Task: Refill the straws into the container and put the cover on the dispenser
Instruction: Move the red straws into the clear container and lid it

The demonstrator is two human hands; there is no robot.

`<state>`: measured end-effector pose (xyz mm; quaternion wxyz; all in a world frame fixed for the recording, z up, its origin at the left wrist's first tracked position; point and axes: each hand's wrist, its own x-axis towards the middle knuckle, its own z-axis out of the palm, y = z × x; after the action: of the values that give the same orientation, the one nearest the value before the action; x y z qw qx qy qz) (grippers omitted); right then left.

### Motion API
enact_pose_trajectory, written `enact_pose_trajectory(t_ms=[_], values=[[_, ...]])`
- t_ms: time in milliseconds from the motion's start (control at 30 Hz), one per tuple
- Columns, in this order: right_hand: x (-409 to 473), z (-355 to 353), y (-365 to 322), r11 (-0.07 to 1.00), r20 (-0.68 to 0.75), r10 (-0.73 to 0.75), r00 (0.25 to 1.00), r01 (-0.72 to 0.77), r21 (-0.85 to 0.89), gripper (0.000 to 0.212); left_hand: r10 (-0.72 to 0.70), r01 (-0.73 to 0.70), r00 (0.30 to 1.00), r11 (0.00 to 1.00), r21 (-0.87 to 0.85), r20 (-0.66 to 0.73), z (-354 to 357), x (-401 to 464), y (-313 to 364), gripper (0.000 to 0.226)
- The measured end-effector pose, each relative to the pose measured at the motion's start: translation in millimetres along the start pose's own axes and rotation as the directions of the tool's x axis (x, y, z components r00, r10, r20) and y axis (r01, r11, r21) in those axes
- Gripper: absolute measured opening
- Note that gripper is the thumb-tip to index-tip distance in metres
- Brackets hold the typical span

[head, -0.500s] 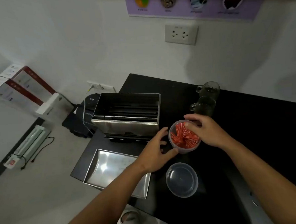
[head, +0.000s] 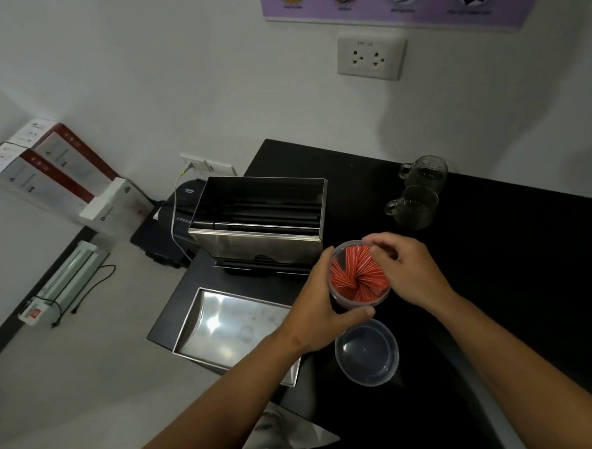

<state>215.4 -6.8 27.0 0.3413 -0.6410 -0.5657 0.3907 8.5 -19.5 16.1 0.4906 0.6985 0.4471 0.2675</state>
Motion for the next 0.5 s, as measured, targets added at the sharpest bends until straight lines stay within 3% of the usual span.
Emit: enact_pose_trajectory(t_ms=[300,500], values=[[-17.7,8.0,-40.5,0.995,0.159,-0.04,0.986,0.025,0.094,0.025,-0.011,0.01,0.997,1.0,-0.011,-0.079,-23.0,-42.8,-2.8,0.124],[-25.0,24.8,-56.6,0.984,0.213,-0.075,0.974,0.037,0.177,0.022,0.002,-0.02,0.986,0.994,-0.109,-0.167,-39.5,-67.0,7.2,0.108]])
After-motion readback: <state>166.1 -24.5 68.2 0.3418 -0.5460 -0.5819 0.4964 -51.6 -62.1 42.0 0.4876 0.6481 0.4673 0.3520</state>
